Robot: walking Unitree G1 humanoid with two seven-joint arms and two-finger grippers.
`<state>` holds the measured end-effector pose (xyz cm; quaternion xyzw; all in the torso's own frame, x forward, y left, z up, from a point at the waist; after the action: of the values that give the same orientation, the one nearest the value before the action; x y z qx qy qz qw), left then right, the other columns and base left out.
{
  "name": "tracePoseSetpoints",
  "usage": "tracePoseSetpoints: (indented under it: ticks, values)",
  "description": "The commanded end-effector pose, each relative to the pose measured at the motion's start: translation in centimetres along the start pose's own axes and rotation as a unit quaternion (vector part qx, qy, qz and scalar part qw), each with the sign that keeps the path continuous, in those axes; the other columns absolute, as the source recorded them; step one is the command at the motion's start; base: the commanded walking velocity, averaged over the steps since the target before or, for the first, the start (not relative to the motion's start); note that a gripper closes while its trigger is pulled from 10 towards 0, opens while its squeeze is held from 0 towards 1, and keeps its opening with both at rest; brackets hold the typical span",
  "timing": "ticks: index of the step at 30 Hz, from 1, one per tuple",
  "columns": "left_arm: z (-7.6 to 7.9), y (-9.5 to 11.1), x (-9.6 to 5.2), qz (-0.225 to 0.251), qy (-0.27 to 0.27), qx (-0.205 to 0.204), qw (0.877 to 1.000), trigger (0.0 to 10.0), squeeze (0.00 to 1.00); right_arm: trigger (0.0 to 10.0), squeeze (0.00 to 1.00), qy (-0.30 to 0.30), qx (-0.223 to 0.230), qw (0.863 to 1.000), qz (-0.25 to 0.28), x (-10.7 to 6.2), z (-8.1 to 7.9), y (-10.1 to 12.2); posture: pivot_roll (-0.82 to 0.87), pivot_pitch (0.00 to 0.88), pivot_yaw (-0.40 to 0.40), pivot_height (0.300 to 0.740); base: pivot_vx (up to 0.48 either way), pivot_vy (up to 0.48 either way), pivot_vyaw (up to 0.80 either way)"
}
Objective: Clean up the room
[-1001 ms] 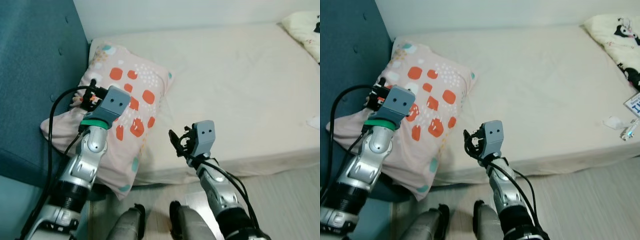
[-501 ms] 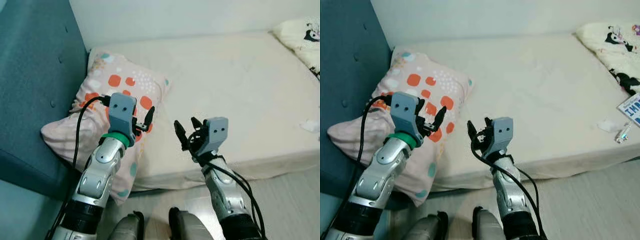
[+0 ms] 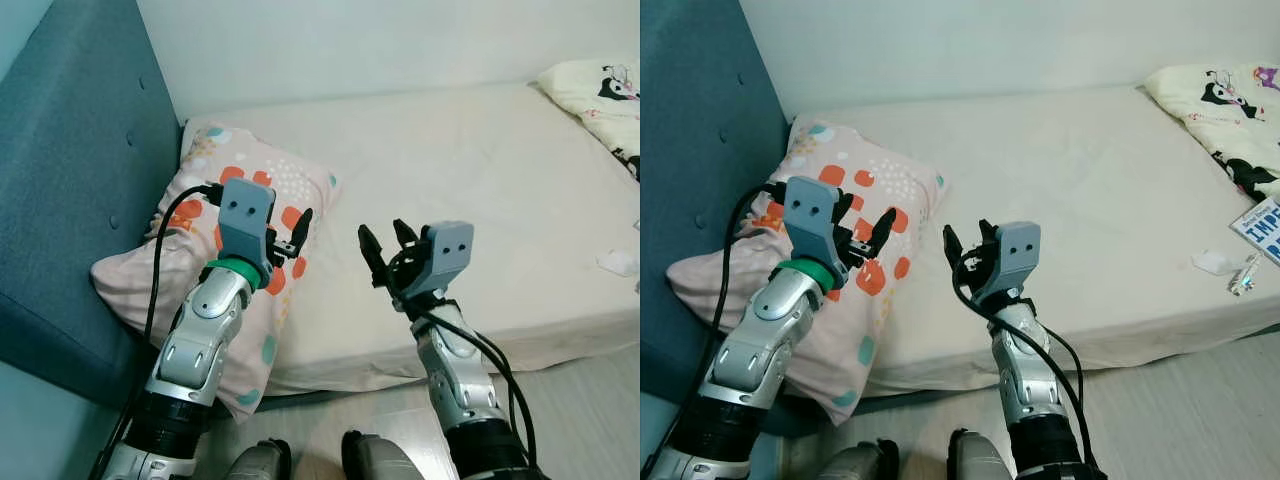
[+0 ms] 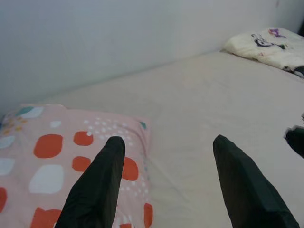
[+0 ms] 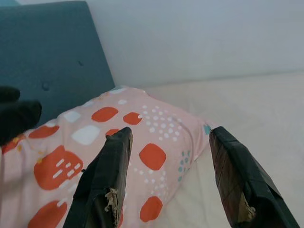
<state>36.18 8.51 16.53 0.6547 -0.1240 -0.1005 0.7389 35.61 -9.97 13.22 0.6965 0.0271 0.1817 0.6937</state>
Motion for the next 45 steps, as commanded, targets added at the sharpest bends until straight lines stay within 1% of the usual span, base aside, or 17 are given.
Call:
tracePoseSetpoints:
  ticks: [1, 3, 4, 9, 19, 24, 29, 37, 45]
  values:
    - [0.1, -0.4, 0.2, -0.010, -0.002, 0.004, 1.000, 10.0, 0.00, 10.0, 0.00, -0.008, 0.013, 1.000, -0.011, 0.0, 0.1, -0.5, -0.02, 0.000, 0.053, 0.740, 0.000, 0.000, 0.00]
    - [0.1, -0.5, 0.3, -0.011, -0.003, 0.004, 1.000, 10.0, 0.00, 10.0, 0.00, -0.009, 0.015, 1.000, -0.011, 0.1, 0.2, -0.5, -0.02, 0.000, 0.054, 0.740, 0.000, 0.000, 0.00]
    - [0.2, -0.6, 0.3, -0.014, -0.004, 0.005, 1.000, 10.0, 0.00, 10.0, 0.00, -0.010, -0.001, 1.000, -0.021, 0.1, 0.2, -0.8, -0.02, 0.000, 0.057, 0.740, 0.000, 0.000, 0.76]
    - [0.3, -0.7, 0.4, -0.016, -0.009, 0.017, 1.000, 10.0, 0.00, 10.0, 0.00, -0.011, -0.014, 1.000, -0.022, 0.0, 0.2, -0.9, -0.02, 0.000, 0.063, 0.740, 0.000, 0.000, 0.79]
    - [0.7, -0.7, 0.8, -0.014, -0.017, 0.024, 0.999, 10.0, 0.00, 10.0, 0.00, -0.013, -0.008, 1.000, -0.014, 0.4, 0.2, -0.6, -0.02, 0.000, 0.062, 0.740, 0.000, 0.000, 0.80]
    - [0.8, -0.7, 0.9, -0.013, -0.018, 0.024, 0.999, 10.0, 0.00, 10.0, 0.00, -0.017, -0.012, 1.000, -0.016, 0.4, 0.5, -0.7, -0.02, 0.000, 0.062, 0.740, 0.000, 0.000, 0.79]
    - [0.9, -0.8, 1.0, -0.012, -0.023, 0.029, 0.999, 10.0, 0.00, 10.0, 0.00, -0.031, -0.007, 0.999, -0.013, 0.4, 0.9, -0.6, -0.02, 0.000, 0.062, 0.740, 0.000, 0.000, 0.00]
    - [1.3, -0.7, 1.3, -0.006, -0.030, 0.033, 0.999, 10.0, 0.00, 10.0, 0.00, -0.036, -0.005, 0.999, -0.015, 0.4, 1.0, -0.7, -0.02, 0.000, 0.065, 0.740, 0.000, 0.000, 0.00]
    - [2.0, -0.8, 1.5, -0.003, -0.047, 0.040, 0.998, 10.0, 0.00, 10.0, 0.00, -0.041, -0.003, 0.999, -0.019, 0.0, 1.2, -1.1, -0.03, 0.000, 0.065, 0.740, 0.000, 0.000, 0.00]
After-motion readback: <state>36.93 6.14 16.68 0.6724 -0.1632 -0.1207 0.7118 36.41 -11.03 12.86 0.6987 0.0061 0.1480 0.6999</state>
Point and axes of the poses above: a point about 5 cm out from each wrist's last joint towards the gripper, its own x axis pointing out of the wrist towards the gripper, its own y axis along the axis of the wrist's last joint, z = x × y, the point moved 5 cm from there along x, pointing out of the wrist towards the gripper, and after that the axes turned 11 degrees about -x, right-handed, at the moved point
